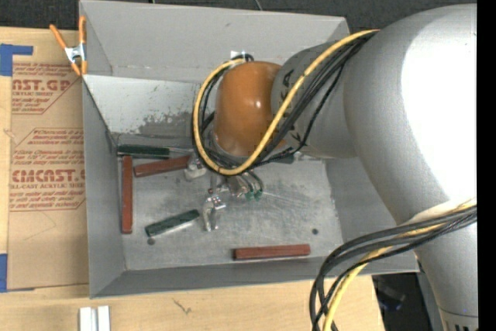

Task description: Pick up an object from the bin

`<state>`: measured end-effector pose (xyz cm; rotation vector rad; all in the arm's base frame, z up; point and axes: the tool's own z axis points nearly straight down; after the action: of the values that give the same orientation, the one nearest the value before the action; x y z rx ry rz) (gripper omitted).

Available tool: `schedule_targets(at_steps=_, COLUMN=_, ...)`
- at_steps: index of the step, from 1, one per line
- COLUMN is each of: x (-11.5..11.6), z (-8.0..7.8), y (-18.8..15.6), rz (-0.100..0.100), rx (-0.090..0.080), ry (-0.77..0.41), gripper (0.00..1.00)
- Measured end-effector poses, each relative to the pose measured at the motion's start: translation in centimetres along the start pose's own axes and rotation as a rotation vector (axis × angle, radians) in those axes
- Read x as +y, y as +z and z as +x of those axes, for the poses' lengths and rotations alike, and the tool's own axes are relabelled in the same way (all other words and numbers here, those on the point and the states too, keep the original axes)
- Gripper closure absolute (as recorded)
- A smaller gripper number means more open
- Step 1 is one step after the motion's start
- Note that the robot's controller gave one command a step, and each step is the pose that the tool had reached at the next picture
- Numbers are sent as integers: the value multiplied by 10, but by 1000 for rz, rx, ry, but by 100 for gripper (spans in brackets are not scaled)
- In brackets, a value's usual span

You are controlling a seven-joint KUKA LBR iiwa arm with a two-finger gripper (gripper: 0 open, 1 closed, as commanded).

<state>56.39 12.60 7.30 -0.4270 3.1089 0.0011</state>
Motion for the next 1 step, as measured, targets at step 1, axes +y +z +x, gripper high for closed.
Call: schedule_targets(at_steps=1, x=0, z=0, y=0, rz=0, rx=-2, ry=0, gripper=0)
